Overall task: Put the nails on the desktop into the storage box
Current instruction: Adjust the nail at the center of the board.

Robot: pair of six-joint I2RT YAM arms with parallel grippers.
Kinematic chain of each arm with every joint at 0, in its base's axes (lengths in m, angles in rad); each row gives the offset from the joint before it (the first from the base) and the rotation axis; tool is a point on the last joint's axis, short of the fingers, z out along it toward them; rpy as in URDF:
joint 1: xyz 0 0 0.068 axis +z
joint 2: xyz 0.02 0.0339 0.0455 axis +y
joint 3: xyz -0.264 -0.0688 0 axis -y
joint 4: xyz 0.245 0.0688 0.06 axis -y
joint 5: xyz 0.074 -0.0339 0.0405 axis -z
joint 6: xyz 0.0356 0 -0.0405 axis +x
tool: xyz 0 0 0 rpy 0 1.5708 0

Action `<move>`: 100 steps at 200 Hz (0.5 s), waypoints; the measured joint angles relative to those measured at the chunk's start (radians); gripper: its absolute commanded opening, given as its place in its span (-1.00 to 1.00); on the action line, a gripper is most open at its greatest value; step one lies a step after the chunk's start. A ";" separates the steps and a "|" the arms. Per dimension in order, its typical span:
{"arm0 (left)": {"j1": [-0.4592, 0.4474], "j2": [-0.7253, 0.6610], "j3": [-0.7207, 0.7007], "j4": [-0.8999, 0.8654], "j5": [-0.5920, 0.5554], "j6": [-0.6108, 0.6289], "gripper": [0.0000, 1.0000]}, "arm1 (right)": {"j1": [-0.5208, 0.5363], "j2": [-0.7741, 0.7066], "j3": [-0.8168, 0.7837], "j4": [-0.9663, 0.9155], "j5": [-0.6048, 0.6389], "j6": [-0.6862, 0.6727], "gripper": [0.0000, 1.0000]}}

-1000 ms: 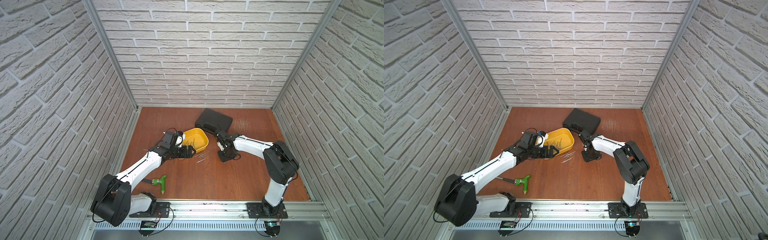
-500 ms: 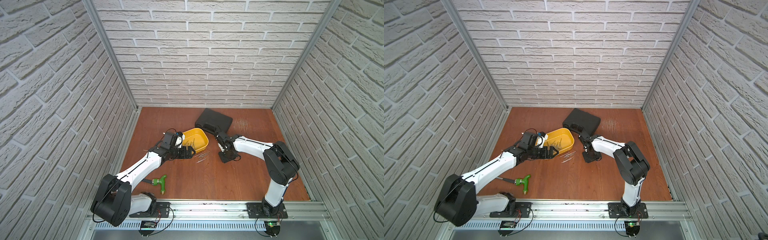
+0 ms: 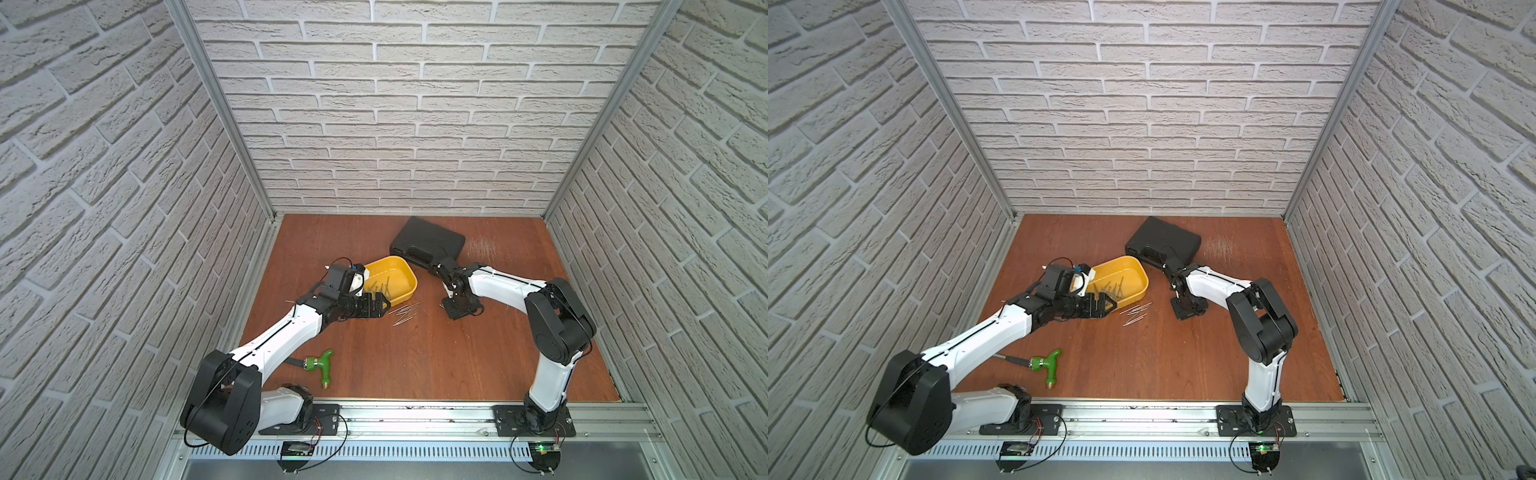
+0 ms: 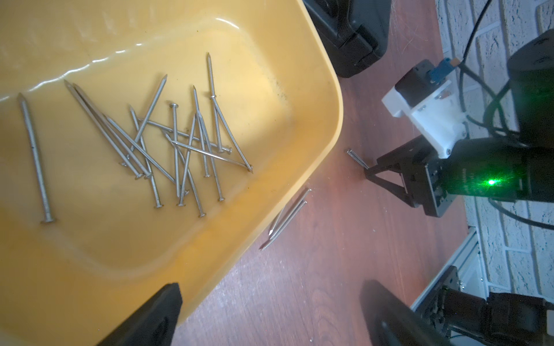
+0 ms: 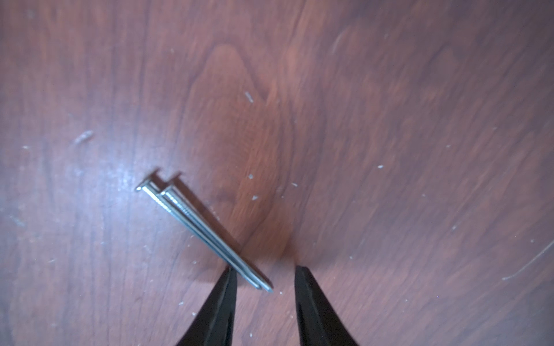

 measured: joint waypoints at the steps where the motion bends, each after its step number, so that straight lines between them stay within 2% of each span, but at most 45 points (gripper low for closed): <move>1: 0.000 0.000 0.000 0.000 0.000 0.000 0.96 | 0.000 0.000 0.000 0.000 -0.001 0.000 -0.25; 38: 0.000 0.000 0.000 0.000 0.000 0.000 0.96 | -0.005 0.016 0.025 0.001 -0.046 -0.009 -0.25; 71: 0.000 -0.005 -0.005 -0.003 -0.001 0.000 0.96 | 0.004 0.069 0.096 0.016 -0.134 -0.024 -0.25; 100: 0.000 -0.015 -0.011 -0.006 -0.002 0.000 0.96 | 0.018 0.070 0.095 0.040 -0.206 -0.011 -0.25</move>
